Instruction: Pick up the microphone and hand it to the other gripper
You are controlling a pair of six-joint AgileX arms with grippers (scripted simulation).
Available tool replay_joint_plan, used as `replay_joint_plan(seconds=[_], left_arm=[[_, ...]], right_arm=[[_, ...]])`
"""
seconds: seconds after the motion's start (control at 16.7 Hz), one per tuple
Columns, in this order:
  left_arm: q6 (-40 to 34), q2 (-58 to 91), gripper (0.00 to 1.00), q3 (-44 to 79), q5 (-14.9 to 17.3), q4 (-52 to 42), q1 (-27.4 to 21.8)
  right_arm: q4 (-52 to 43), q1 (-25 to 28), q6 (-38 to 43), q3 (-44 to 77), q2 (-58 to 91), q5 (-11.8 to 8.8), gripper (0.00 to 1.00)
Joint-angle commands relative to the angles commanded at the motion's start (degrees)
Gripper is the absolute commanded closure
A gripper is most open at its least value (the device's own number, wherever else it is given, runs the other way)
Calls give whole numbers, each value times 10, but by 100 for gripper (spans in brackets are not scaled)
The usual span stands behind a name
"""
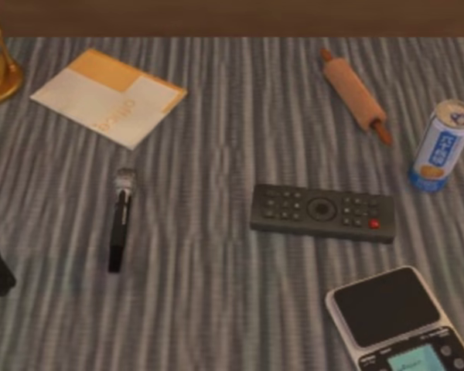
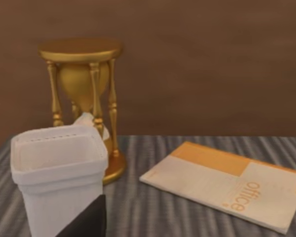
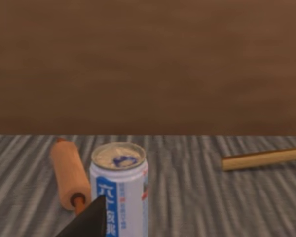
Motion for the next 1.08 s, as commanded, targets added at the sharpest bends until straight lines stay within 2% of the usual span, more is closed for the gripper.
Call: replay_joint_plan(seconds=[0.24, 0.48, 1.08], left_arm=[[-4, 17, 0, 17, 1, -11, -5], [-25, 126, 0, 108, 1, -73, -27], [-110, 697, 0, 471, -2, -339, -120]], right_arm=[[0, 0, 0, 0, 0, 0, 0], [0, 0, 0, 0, 0, 0, 0], [0, 0, 0, 0, 0, 0, 0]])
